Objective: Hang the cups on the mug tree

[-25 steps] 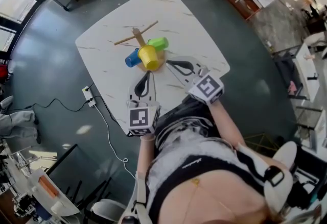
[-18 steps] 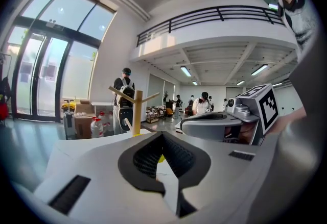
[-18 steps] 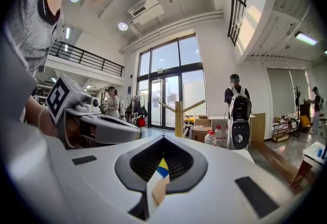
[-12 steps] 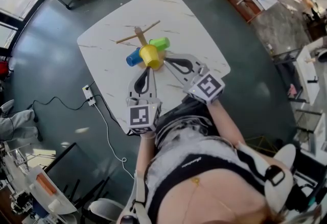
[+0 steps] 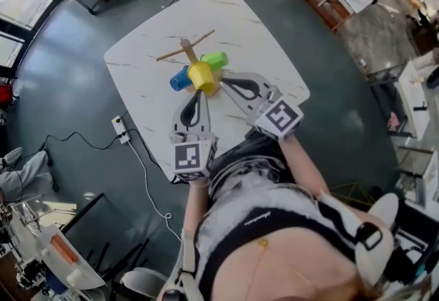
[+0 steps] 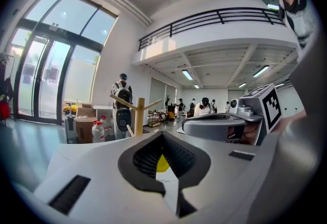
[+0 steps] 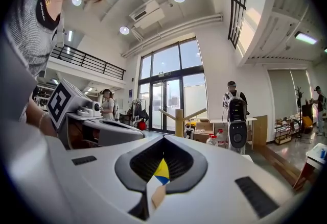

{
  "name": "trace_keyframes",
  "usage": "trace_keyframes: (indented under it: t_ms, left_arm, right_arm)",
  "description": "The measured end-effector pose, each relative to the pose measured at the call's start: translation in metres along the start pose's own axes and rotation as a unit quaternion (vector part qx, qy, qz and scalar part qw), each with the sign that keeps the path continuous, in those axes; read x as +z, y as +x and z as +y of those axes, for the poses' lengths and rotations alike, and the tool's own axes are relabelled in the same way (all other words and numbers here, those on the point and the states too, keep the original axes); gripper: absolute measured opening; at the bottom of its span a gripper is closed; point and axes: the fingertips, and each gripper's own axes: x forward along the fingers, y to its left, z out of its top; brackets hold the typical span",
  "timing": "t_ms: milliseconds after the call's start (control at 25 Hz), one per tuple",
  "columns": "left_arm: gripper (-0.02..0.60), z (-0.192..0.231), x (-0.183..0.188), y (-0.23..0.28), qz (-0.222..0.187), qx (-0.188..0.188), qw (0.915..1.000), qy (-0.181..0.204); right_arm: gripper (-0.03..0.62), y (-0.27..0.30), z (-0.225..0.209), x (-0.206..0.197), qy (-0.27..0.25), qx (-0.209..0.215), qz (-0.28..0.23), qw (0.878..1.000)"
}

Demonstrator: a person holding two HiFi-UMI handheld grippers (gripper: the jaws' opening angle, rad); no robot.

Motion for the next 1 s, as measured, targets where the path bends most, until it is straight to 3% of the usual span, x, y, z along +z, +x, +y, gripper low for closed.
trace_keyframes:
  t_ms: [1000]
  left_arm:
    - [0.005, 0.003, -0.0109, 0.0026, 0.015, -0.011, 0.9998, 0.01]
  right_arm:
    - [0.0, 0.0068, 0.003, -0.0055, -0.002, 0.015, 0.014, 1.0]
